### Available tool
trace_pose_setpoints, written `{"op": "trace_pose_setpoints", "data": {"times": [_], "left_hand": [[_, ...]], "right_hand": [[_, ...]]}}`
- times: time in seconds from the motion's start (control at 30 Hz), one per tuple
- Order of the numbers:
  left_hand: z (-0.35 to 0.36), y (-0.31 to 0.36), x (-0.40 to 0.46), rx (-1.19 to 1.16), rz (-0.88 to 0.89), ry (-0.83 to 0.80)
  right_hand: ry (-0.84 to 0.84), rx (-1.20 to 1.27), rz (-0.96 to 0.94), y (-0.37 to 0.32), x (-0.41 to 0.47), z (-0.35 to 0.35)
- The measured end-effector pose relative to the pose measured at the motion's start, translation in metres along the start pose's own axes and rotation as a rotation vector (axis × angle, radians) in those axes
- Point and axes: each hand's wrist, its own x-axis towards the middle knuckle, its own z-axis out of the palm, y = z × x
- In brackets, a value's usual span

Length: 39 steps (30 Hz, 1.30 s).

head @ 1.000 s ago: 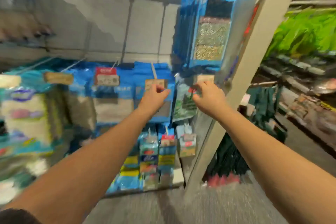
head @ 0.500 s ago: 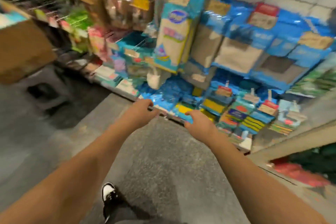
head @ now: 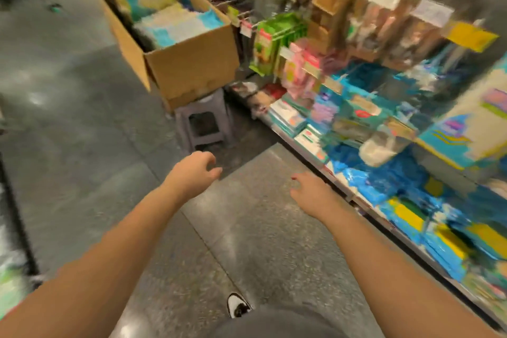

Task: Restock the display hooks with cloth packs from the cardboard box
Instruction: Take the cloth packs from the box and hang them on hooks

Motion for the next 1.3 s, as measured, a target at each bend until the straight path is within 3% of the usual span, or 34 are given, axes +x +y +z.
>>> {"op": "trace_pose_setpoints", "data": {"times": [0.23, 0.5, 0.77, 1.07, 1.3], "left_hand": [[-0.083, -0.104, 0.071, -0.081, -0.124, 0.072], [-0.175, -0.188, 0.221, -0.08, -0.169, 0.141], [-0.301, -0.257, 0.36, -0.066, -0.209, 0.139], [-0.426, -0.329, 0.526, -0.171, -0.142, 0.232], [-0.529, -0.399, 0.708, -0.176, -0.008, 0.281]], "right_hand": [[-0.012, -0.059, -0.112, -0.113, 0.122, -0.011], [-0.045, -0.01, -0.213, -0.225, 0.311, -0.026], [-0.095, 0.03, -0.288, -0.351, 0.469, -0.09], [-0.027, 0.14, -0.226, -0.465, 0.625, -0.132], [0.061, 0.31, -0.098, -0.576, 0.768, -0.147]]}}
